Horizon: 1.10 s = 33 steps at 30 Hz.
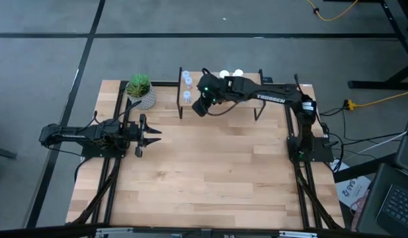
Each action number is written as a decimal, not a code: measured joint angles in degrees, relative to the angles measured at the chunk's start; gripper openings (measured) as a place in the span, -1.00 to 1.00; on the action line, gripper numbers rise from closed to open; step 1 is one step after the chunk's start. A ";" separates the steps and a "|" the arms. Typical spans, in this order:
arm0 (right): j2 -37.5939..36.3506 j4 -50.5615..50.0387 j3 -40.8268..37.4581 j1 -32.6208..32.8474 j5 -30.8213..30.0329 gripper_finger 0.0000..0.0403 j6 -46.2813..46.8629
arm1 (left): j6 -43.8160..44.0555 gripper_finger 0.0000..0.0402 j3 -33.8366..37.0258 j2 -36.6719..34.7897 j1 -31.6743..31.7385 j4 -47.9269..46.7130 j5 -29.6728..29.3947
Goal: Pick and place medicine bottles onto shelf by color
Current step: Put the white pill bottle on the shelf aligned with the other white pill bottles
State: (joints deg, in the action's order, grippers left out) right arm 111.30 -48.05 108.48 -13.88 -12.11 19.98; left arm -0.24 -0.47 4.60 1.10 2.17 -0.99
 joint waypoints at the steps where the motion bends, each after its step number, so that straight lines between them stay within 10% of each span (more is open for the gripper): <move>1: 0.29 -0.57 -0.04 -0.49 0.23 -0.31 0.69 | 0.01 -0.40 0.00 0.00 0.00 0.01 -0.01; 33: 0.37 -0.18 -0.02 -4.25 1.25 -0.31 0.84 | 0.00 -0.40 -0.01 0.00 0.00 0.00 0.00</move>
State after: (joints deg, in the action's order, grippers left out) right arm 111.68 -48.23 108.47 -18.13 -10.85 20.82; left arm -0.24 -0.48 4.60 1.10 2.17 -0.98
